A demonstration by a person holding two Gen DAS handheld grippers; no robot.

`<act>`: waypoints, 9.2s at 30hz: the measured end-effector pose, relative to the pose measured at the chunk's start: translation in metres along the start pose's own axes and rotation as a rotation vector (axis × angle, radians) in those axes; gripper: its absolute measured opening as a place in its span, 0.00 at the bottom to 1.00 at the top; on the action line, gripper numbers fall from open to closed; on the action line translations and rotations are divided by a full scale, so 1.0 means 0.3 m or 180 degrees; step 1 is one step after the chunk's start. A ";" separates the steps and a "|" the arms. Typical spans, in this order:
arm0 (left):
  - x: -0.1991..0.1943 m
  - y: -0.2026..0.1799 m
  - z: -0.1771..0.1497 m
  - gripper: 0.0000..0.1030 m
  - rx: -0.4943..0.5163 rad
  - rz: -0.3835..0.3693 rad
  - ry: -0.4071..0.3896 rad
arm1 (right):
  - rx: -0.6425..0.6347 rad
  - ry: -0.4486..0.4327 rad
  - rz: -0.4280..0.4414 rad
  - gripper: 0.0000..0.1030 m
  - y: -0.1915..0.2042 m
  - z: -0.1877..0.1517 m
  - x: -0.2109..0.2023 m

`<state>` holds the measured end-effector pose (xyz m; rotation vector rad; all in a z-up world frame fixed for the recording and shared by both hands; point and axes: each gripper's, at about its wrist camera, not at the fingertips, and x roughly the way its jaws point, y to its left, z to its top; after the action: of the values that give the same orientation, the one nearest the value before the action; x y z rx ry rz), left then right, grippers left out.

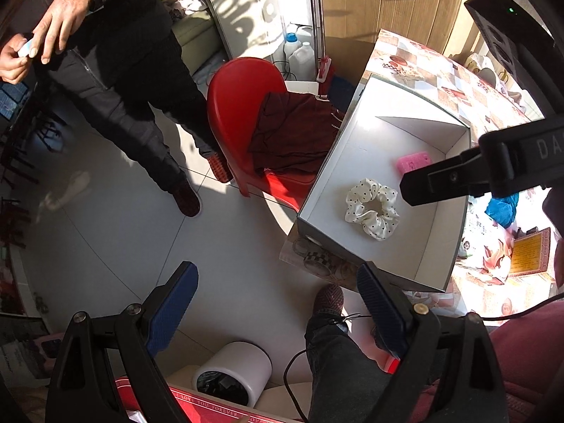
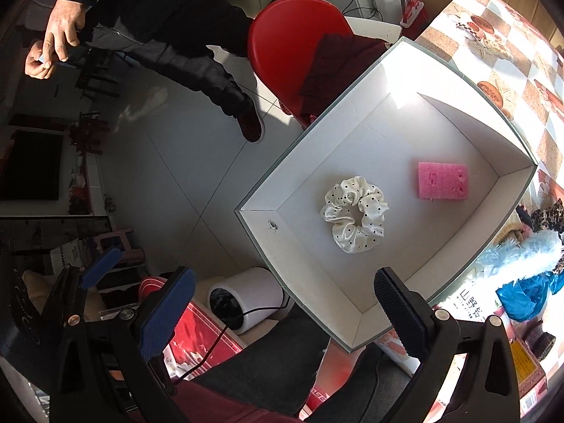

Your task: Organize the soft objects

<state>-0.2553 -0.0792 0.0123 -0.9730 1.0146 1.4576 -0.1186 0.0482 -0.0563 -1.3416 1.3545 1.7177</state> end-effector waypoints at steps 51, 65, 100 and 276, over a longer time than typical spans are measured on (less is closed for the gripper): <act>0.025 0.020 -0.011 0.91 -0.0093 0.0120 0.0109 | -0.0089 0.0214 0.0060 0.99 0.016 0.025 0.068; 0.027 0.018 -0.006 0.91 -0.0077 0.0103 0.0125 | -0.0061 0.0197 0.0057 0.99 0.013 0.023 0.062; 0.058 -0.081 0.062 0.91 0.0292 -0.0046 0.0134 | 0.0267 0.0041 0.0018 0.99 -0.100 0.016 0.003; -0.065 -0.252 0.133 0.48 0.0851 -0.0835 -0.0426 | 0.0679 -0.0916 -0.0108 0.43 -0.217 -0.210 -0.272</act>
<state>-0.1799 -0.0412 0.0366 -0.7717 0.9185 1.1221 -0.0120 0.0223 -0.0032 -0.9540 1.2986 1.6191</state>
